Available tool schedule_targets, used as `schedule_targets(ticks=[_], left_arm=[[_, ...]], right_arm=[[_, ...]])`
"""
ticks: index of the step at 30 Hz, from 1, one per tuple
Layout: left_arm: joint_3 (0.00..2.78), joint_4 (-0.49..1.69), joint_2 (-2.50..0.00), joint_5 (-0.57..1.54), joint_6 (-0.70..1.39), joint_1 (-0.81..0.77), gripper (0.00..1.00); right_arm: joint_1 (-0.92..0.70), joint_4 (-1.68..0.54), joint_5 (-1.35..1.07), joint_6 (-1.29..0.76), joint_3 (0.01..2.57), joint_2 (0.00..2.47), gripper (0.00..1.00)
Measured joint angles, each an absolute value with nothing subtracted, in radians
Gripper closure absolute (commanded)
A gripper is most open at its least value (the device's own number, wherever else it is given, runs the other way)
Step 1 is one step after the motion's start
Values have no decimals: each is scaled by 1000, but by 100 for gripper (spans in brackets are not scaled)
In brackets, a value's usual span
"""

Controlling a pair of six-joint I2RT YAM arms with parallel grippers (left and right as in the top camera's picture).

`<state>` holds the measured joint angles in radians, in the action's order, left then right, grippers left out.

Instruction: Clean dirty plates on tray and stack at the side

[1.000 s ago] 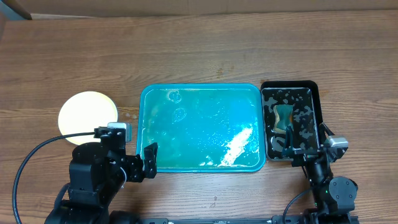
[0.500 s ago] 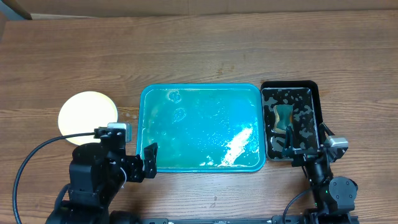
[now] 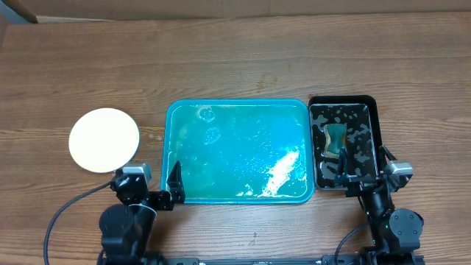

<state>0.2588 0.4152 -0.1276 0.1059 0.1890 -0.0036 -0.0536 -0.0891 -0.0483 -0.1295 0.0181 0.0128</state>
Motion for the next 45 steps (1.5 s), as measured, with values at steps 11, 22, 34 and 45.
schedule_targets(ticks=[11,22,34,45], left_arm=[[29,-90,-16,139,172,21,0],[8,59,-14,167,58,20,0],[8,57,-13,184,48,21,0],[8,57,-13,184,48,21,0]], right_arm=[[-53,-89,-49,-130,18,13,0],[-53,-88,-49,-130,19,13,0],[-53,-89,-49,-130,19,13,0],[-53,-89,-49,-130,18,13,0]])
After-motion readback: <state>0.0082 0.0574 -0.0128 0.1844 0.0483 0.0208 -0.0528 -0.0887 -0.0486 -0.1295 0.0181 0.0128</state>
